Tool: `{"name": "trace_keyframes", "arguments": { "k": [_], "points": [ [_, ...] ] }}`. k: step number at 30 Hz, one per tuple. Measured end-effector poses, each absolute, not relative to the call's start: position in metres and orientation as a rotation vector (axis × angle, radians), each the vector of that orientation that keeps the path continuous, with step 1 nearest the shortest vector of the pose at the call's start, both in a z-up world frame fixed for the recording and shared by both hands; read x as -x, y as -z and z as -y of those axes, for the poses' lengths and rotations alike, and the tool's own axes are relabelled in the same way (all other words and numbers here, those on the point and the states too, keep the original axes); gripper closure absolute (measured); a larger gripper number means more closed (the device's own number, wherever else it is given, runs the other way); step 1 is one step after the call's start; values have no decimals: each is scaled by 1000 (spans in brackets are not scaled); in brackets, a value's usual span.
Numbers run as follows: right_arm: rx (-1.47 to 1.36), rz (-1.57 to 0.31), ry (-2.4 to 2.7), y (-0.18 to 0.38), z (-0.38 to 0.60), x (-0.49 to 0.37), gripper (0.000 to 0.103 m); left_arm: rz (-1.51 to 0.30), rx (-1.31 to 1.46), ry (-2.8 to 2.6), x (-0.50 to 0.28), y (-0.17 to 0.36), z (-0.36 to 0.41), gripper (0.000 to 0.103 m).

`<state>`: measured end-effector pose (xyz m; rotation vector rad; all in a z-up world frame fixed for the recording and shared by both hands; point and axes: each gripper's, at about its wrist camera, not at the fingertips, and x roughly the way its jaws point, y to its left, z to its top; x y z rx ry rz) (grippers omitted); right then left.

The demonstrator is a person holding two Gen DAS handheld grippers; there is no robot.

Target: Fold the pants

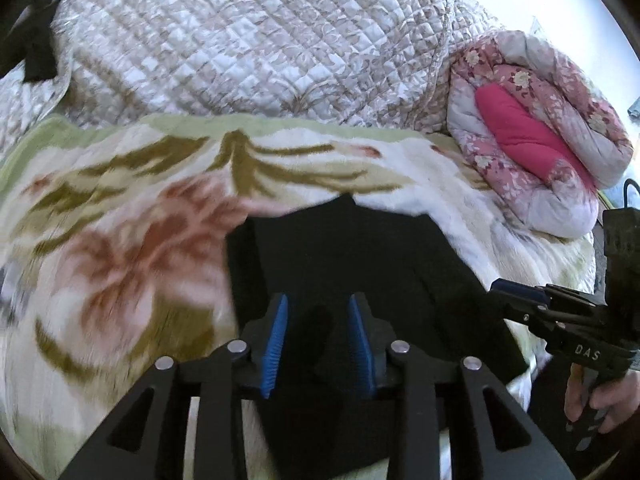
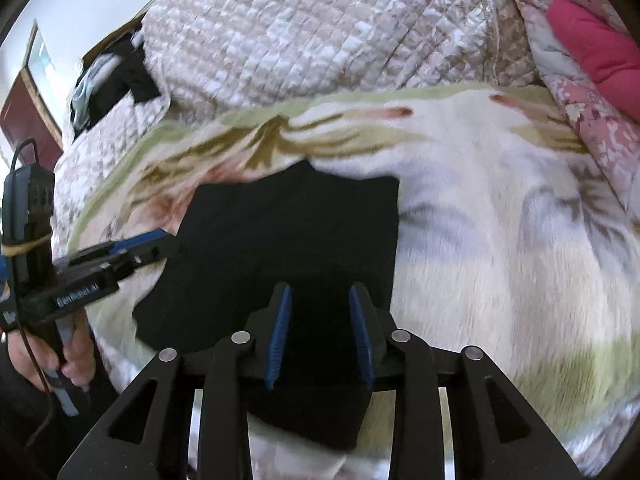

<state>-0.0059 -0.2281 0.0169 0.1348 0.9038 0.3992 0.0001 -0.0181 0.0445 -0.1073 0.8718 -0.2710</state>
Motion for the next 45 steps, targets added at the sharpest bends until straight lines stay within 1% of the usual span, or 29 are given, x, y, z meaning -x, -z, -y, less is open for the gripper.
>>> {"name": "trace_keyframes", "arguments": {
  "k": [2, 5, 7, 12, 17, 20, 32, 41, 42, 44, 45],
  "points": [
    [-103, -928, -401, -8, 223, 13, 70, -892, 117, 279, 12, -41, 11, 67],
    [-94, -915, -401, -11, 222, 18, 64, -934, 140, 268, 26, -30, -1, 65],
    [-112, -913, -407, -15, 222, 18, 64, -938, 183, 260, 32, -29, -9, 59],
    [-118, -919, -409, -13, 222, 19, 64, -930, 253, 305, 34, -32, -10, 59],
    [-135, -918, -409, -14, 224, 21, 64, -955, 313, 342, 21, -20, -8, 59],
    [-134, -916, -409, -14, 224, 20, 64, -963, 356, 351, 13, -13, -10, 57],
    [-155, -913, -402, -15, 226, 23, 64, -960, 380, 311, 12, -10, -7, 56],
    [-151, -910, -403, -17, 224, 24, 64, -962, 415, 320, -10, -8, -10, 56],
    [-154, -910, -402, -17, 224, 24, 64, -960, 419, 322, -8, -8, -10, 58],
    [-158, -910, -400, -16, 224, 23, 64, -957, 420, 313, -3, -9, -11, 66],
    [-158, -909, -400, -17, 223, 24, 64, -956, 424, 310, -1, -9, -12, 72]
  ]
}}
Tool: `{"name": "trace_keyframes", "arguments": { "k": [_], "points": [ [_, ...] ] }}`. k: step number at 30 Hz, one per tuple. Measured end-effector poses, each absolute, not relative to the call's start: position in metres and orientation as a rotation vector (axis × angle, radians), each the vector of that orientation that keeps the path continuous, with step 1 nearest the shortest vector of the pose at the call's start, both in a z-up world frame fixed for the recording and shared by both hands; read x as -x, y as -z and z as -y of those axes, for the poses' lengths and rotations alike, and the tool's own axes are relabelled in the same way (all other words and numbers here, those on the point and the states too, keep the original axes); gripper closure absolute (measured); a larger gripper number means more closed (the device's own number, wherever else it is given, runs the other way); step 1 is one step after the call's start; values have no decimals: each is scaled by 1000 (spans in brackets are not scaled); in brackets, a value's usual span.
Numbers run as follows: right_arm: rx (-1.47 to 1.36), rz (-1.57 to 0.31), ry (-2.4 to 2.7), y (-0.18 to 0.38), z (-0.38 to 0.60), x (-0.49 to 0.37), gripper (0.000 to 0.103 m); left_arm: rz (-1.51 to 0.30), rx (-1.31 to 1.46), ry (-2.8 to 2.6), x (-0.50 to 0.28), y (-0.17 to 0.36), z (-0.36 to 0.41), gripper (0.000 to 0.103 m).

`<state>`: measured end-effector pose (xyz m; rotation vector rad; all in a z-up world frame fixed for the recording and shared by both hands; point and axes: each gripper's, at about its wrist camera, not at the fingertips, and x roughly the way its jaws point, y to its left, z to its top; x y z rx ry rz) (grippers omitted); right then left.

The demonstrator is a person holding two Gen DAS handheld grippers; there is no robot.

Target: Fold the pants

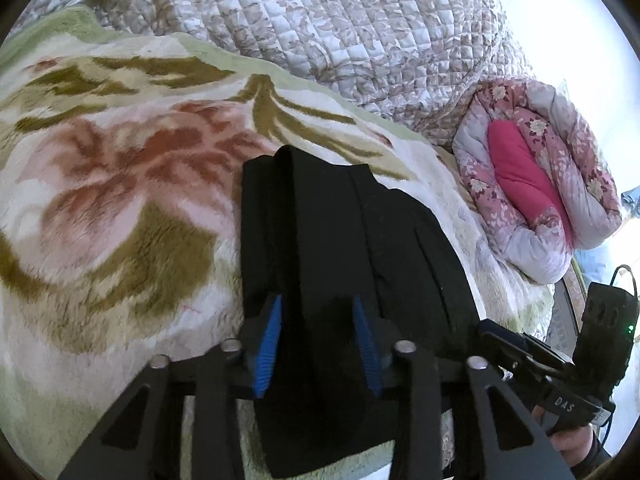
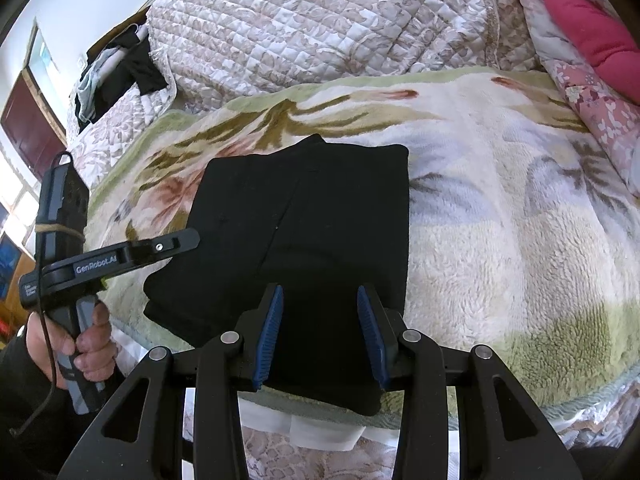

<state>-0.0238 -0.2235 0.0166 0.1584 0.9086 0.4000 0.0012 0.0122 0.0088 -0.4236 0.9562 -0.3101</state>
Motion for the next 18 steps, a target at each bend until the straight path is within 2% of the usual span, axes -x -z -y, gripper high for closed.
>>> {"name": "trace_keyframes", "arguments": {
  "k": [1, 7, 13, 18],
  "points": [
    [-157, -907, -401, -17, 223, 24, 64, -954, 429, 307, 1, -9, -14, 77],
    [-157, -907, -397, -18, 225, 24, 64, -935, 382, 303, 5, -21, -14, 88],
    [-164, -880, -393, -28, 228, 26, 64, -890, 351, 298, 20, -42, -17, 94],
    [-147, -919, -398, -15, 222, 23, 64, -953, 359, 268, 12, -11, -28, 95]
  ]
}}
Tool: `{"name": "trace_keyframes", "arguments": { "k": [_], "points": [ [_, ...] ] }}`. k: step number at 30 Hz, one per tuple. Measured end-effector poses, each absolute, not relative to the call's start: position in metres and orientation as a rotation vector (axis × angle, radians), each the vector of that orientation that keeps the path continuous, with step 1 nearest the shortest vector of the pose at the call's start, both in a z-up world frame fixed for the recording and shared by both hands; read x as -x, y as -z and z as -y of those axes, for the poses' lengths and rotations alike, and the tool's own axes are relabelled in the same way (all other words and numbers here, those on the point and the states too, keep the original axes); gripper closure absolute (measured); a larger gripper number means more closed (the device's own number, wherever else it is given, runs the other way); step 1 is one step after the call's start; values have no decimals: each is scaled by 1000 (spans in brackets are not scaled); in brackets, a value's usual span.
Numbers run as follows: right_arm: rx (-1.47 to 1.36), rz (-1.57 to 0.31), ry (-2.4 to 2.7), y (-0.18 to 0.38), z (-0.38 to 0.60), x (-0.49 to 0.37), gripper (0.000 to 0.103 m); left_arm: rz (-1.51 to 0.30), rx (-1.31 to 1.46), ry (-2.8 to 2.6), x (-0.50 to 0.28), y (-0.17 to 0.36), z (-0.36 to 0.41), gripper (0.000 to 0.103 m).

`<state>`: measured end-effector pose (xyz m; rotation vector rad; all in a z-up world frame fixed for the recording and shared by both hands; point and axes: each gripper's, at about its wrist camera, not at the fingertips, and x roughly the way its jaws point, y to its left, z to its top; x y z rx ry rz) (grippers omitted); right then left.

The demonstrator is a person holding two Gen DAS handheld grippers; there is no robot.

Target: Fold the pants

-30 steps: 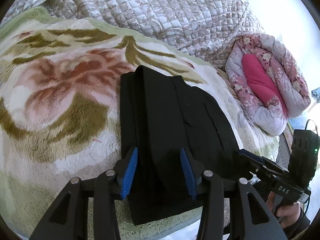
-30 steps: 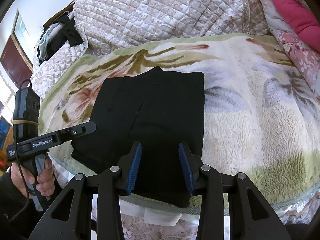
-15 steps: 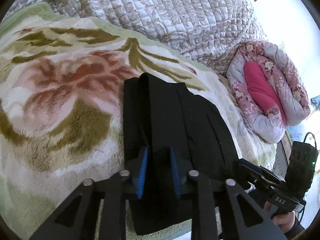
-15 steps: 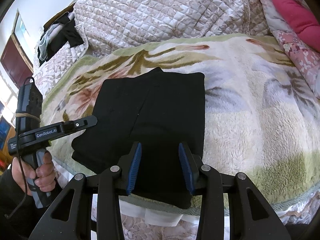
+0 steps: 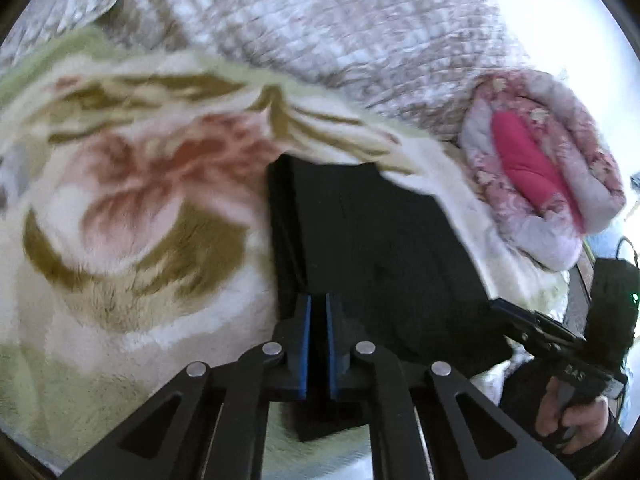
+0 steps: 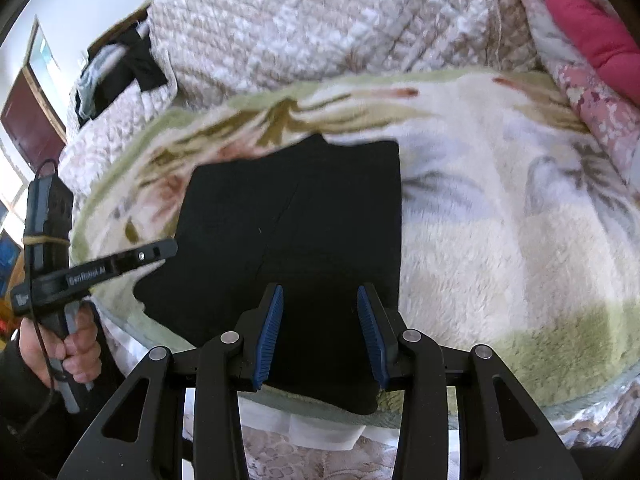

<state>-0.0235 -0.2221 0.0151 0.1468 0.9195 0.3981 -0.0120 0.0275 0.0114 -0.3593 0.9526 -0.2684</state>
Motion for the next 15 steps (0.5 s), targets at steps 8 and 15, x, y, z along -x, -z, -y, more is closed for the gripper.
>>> {"name": "trace_keyframes", "arguments": {
  "k": [8, 15],
  "points": [
    [-90, -882, -425, -23, 214, 30, 64, -926, 302, 211, 11, -34, -27, 95],
    [-23, -876, -471, -25, 191, 32, 64, -879, 185, 272, 32, -64, 8, 95]
  ]
}}
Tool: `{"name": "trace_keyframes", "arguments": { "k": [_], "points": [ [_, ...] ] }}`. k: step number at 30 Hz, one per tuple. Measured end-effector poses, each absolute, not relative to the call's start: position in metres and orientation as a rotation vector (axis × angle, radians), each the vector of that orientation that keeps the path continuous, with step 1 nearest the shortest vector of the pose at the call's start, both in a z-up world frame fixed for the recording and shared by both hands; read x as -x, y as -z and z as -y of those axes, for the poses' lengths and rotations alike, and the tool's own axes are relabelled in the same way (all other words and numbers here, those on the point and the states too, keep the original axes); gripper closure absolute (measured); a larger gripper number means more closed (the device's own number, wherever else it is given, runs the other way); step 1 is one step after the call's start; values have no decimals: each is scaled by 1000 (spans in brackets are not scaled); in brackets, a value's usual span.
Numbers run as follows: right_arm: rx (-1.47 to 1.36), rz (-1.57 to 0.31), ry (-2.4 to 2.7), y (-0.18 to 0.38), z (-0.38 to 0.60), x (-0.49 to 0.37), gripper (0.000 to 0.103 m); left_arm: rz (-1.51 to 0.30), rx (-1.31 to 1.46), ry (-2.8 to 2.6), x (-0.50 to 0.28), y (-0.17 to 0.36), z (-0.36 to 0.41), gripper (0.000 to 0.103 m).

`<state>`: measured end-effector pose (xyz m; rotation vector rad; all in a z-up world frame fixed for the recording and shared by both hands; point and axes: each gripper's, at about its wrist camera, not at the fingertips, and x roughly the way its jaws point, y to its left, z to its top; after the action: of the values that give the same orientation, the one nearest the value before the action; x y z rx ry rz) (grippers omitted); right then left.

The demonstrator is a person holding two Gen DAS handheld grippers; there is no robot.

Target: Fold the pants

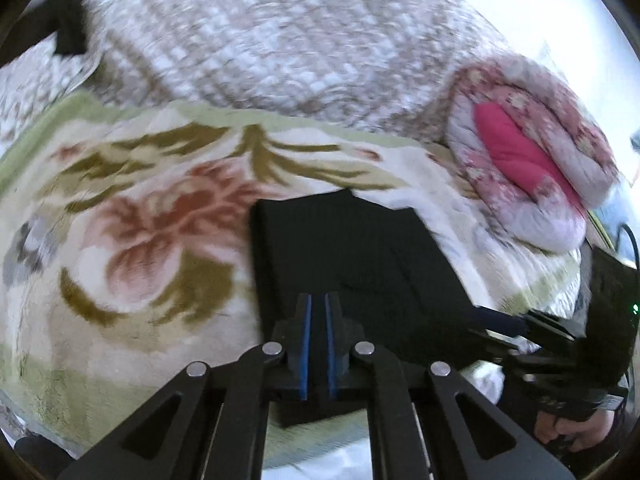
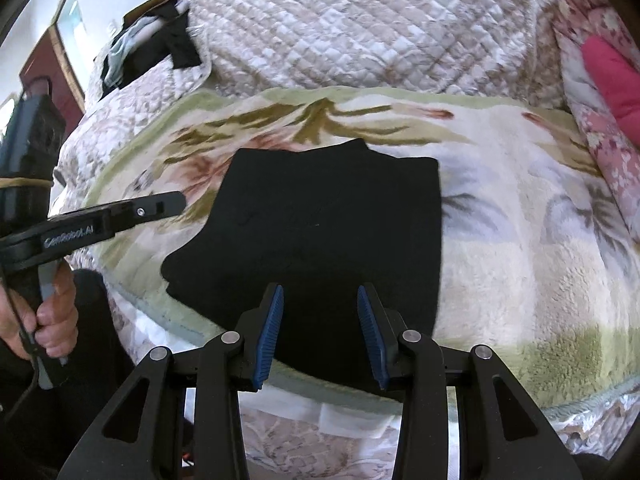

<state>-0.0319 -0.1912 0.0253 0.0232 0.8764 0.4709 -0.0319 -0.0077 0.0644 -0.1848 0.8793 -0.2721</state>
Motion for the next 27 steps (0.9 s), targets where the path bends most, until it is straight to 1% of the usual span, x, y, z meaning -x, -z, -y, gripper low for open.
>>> {"name": "trace_keyframes", "arguments": {
  "k": [4, 7, 9, 16, 23, 25, 26, 27],
  "points": [
    [-6, -911, -466, -20, 188, 39, 64, -907, 154, 322, 39, -57, 26, 95],
    [25, -941, -458, -10, 186, 42, 64, -964, 128, 323, 40, -36, 34, 95],
    [37, -939, -456, -12, 185, 43, 64, -953, 118, 323, 43, -28, 33, 95],
    [11, -897, -413, -21, 194, 32, 64, -958, 78, 289, 36, -35, 33, 95],
    [3, -877, -377, -21, 199, -4, 64, -919, 35, 231, -4, -42, 30, 95],
    [-7, -908, -368, -13, 202, -15, 66, -923, 28, 221, -14, -37, 29, 95],
    [-13, -921, -362, -9, 204, -18, 72, -930, 30, 222, -19, -32, 27, 95],
    [-26, -919, -357, -8, 208, -21, 75, -932, 32, 222, -21, -29, 26, 95]
  ]
}}
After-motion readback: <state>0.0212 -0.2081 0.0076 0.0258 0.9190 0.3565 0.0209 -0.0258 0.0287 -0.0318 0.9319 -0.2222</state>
